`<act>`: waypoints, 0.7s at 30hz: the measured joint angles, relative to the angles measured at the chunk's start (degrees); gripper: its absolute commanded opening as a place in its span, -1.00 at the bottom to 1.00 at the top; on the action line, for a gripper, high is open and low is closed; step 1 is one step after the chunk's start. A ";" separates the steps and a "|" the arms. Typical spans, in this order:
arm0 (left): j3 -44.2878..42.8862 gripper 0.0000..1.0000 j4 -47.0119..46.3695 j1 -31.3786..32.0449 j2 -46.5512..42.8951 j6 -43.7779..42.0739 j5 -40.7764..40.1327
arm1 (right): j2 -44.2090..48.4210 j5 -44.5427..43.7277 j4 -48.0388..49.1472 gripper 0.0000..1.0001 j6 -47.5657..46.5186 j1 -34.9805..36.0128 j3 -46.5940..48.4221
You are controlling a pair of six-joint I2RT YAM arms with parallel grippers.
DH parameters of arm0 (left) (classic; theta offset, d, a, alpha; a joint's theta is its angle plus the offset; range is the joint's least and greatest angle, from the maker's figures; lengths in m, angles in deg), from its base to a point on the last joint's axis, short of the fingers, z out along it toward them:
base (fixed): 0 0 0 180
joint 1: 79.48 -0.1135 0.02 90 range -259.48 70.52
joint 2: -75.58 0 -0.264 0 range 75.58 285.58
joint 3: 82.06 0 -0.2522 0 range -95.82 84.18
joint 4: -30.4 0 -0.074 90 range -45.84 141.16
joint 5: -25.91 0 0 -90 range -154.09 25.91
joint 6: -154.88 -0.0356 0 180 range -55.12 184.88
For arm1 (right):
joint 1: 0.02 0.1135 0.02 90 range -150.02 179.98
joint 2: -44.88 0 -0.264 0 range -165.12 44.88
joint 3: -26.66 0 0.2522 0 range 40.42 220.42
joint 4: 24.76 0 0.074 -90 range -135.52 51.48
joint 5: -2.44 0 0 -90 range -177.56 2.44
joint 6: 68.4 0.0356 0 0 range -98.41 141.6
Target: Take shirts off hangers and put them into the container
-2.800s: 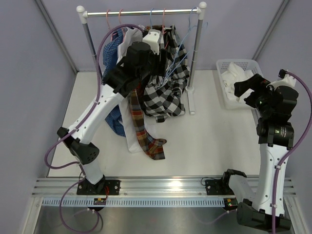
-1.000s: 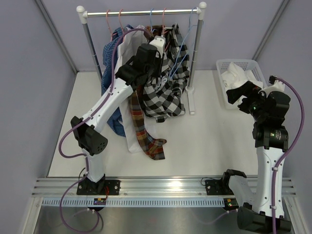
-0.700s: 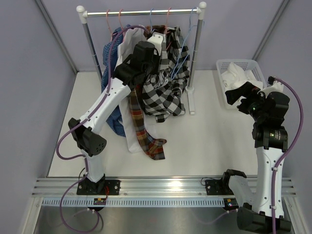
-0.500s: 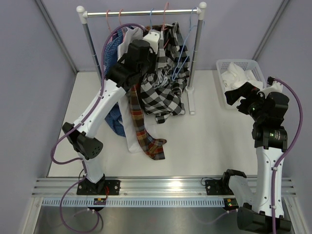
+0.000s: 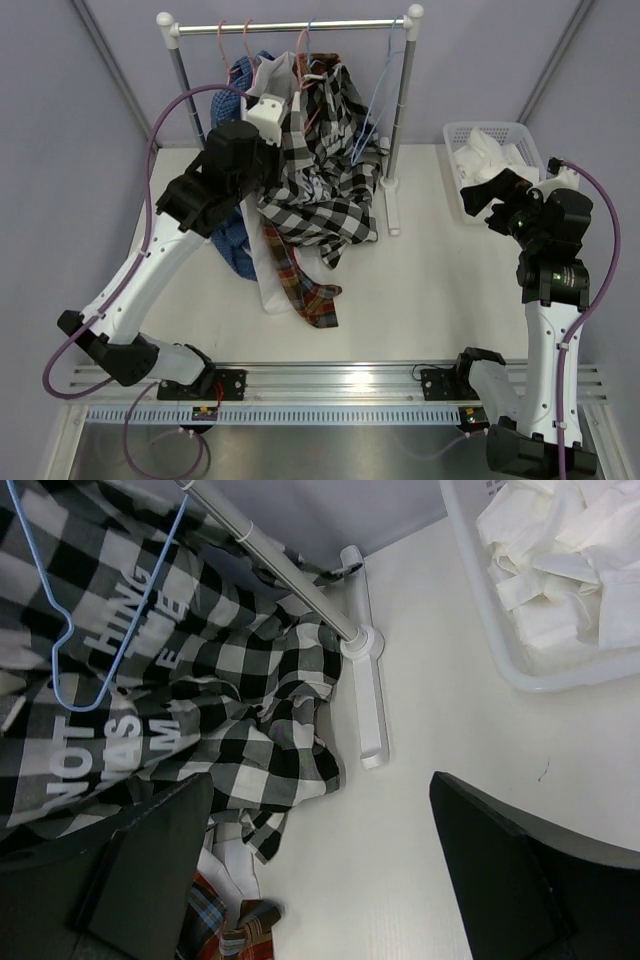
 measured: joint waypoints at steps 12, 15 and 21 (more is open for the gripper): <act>20.15 -1.00 7.98 0.00 -18.93 1.29 5.62 | -1.53 -0.31 -0.02 0.99 -0.13 0.00 0.00; 22.67 -1.00 10.08 0.00 -21.57 0.35 9.01 | -1.68 -0.55 -0.02 0.99 -0.17 0.00 0.00; 27.56 -1.00 12.33 0.00 -24.22 -1.99 18.32 | -1.81 -0.76 -0.20 0.99 -1.70 0.00 0.02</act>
